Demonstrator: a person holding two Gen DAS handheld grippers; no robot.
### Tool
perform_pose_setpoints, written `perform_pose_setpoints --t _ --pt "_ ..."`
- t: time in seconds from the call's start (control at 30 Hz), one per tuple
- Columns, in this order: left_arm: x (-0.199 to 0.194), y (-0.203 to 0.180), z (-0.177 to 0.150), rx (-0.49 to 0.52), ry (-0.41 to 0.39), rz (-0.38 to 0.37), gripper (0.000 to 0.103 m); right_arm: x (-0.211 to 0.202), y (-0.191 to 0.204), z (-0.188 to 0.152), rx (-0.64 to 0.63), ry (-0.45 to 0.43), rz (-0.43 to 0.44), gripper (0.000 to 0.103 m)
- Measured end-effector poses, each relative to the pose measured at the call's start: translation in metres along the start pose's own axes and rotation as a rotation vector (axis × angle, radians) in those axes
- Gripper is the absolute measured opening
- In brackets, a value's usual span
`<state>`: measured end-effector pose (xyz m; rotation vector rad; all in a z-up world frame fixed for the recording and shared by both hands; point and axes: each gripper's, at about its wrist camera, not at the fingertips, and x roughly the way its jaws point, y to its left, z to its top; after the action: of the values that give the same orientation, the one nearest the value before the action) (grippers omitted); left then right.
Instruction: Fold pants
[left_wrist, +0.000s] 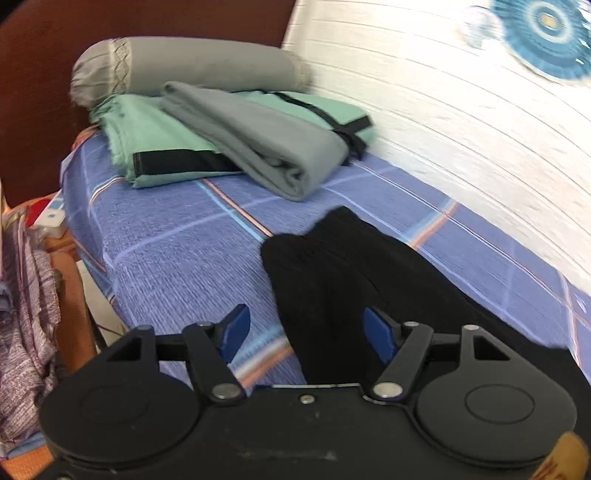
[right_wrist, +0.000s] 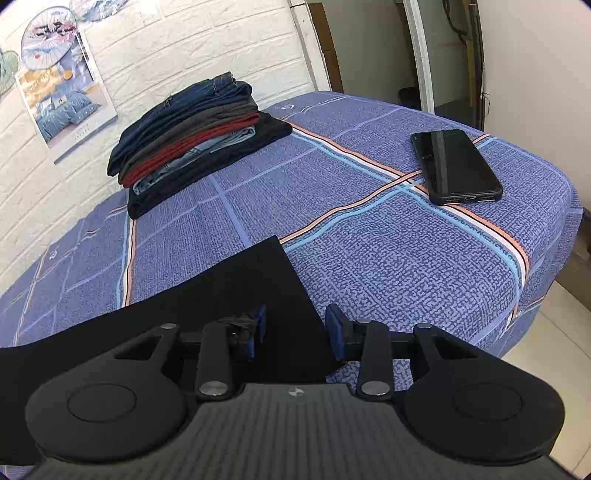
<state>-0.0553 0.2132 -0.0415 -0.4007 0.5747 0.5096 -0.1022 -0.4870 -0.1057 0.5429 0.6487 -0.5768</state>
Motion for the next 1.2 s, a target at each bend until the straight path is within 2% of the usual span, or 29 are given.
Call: perform_pose_setpoints --t 0.07,0.13,0.17,0.2,0.33,0.5,0.57,0.63,0.7,0.8,0.9,1.0,1.13,1.2 --pt "0.014 -0.002 0.002 -0.013 0.005 0.041 0.068 0.001 0.003 0.0 -0.013 -0.001 -0.007 0.065" --pt "0.026 0.004 0.001 -0.029 0.031 0.057 0.04 0.003 0.005 -0.001 -0.027 -0.002 -0.015 0.067" --pt "0.031 0.005 0.002 -0.039 0.048 0.044 0.017 0.004 0.005 -0.001 -0.031 -0.002 -0.02 0.067" --pt "0.033 0.006 0.003 -0.054 0.045 0.05 0.017 0.004 0.006 -0.002 -0.03 -0.002 -0.023 0.068" --pt "0.031 0.003 0.011 -0.044 -0.05 0.052 0.016 0.004 0.004 -0.001 -0.009 0.005 -0.025 0.068" --pt "0.05 0.0 0.01 -0.027 -0.002 0.092 0.018 0.006 0.009 -0.002 -0.037 0.008 -0.038 0.068" --pt "0.046 -0.004 0.005 -0.011 -0.01 0.094 0.026 0.007 0.009 -0.002 -0.035 0.006 -0.037 0.068" --pt "0.04 -0.005 0.005 -0.018 0.005 0.088 0.05 0.007 0.007 -0.002 -0.032 0.005 -0.032 0.069" --pt "0.026 -0.006 0.006 -0.029 -0.023 0.076 0.053 0.006 0.003 0.0 -0.02 0.008 -0.018 0.068" --pt "0.0 -0.021 0.009 0.015 -0.063 0.039 0.053 0.0 -0.002 0.002 0.001 0.01 -0.01 0.068" --pt "-0.019 -0.047 0.009 0.084 -0.07 -0.05 0.053 -0.007 -0.01 0.0 0.009 0.008 0.011 0.068" --pt "-0.029 -0.078 0.002 0.148 -0.052 -0.151 0.052 -0.007 -0.025 -0.004 0.05 0.033 0.068 0.069" --pt "-0.038 -0.127 -0.02 0.287 -0.022 -0.283 0.05 -0.007 -0.04 -0.009 0.098 0.072 0.224 0.072" --pt "-0.041 -0.149 -0.034 0.346 0.002 -0.347 0.048 -0.007 -0.044 -0.011 0.102 0.087 0.274 0.072"
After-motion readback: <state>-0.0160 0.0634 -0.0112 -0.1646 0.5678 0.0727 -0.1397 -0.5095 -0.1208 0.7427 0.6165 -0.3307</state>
